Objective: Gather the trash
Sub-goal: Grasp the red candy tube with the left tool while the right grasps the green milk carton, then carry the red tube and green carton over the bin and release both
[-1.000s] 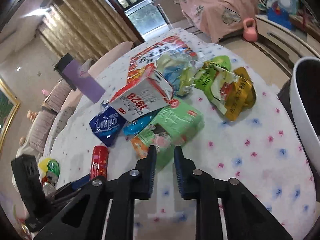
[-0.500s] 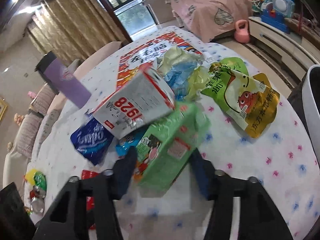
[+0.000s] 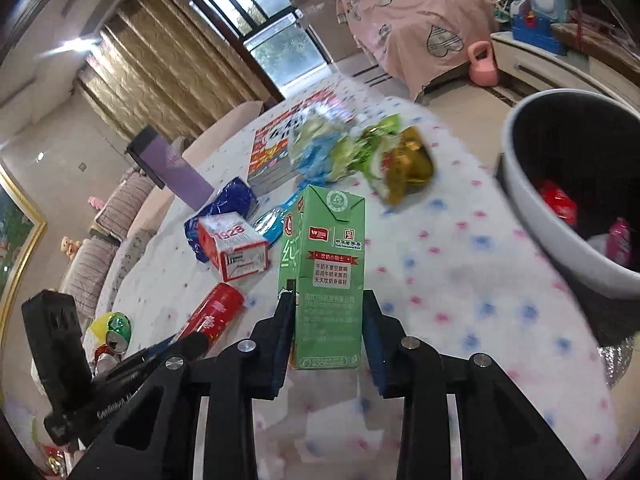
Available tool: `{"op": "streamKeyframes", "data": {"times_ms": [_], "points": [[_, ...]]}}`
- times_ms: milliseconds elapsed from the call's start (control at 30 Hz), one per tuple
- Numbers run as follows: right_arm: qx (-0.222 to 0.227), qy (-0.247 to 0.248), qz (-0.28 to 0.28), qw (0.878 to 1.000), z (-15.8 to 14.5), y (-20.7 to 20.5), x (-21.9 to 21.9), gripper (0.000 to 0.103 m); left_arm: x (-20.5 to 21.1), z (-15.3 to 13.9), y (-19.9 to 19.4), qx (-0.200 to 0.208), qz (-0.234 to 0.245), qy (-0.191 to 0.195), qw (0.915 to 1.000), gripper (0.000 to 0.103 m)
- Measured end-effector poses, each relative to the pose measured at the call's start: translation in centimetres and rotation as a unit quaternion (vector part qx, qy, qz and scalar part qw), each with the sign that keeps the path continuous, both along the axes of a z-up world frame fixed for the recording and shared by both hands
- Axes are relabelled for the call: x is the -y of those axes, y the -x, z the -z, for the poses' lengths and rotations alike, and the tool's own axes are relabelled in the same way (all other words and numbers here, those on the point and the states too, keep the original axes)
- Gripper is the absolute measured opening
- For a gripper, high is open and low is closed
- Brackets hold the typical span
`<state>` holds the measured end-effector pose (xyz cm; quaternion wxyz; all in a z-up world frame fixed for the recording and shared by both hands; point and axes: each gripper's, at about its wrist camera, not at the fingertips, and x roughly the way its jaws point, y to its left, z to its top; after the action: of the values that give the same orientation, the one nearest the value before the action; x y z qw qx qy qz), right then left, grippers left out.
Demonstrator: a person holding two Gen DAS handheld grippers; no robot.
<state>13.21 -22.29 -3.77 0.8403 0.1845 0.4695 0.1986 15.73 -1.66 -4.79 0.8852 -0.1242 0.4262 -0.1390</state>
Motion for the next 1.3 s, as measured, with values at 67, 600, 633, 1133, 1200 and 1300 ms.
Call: {"op": "streamKeyframes", "data": {"times_ms": [67,600,633,1133,1200,1300], "points": [[0.003,-0.002,0.008,1.000,-0.2,0.6,1.1,0.033,1.2,-0.4,0.3,0.007,0.013,-0.004,0.9999,0.032],[0.029,-0.009,0.076,0.997,-2.0,4.3,8.7,0.033,7.9,-2.9,0.8,0.036,0.075,-0.006,0.9965,0.031],[0.031,-0.009,0.081,0.996,-2.2,4.2,9.2,0.033,8.4,-3.1,0.7,0.038,0.079,-0.007,0.9961,0.031],[0.055,0.008,0.143,0.988,-3.6,3.6,15.5,0.033,16.5,-6.1,-1.8,0.073,0.140,-0.018,0.9873,0.031],[0.057,0.011,0.147,0.987,-3.6,3.3,16.0,0.033,17.4,-6.1,-2.2,0.071,0.145,-0.019,0.9867,0.031],[0.056,0.015,0.154,0.986,-3.6,3.0,16.8,0.033,18.5,-6.2,-2.7,0.072,0.151,-0.022,0.9856,0.031]]}}
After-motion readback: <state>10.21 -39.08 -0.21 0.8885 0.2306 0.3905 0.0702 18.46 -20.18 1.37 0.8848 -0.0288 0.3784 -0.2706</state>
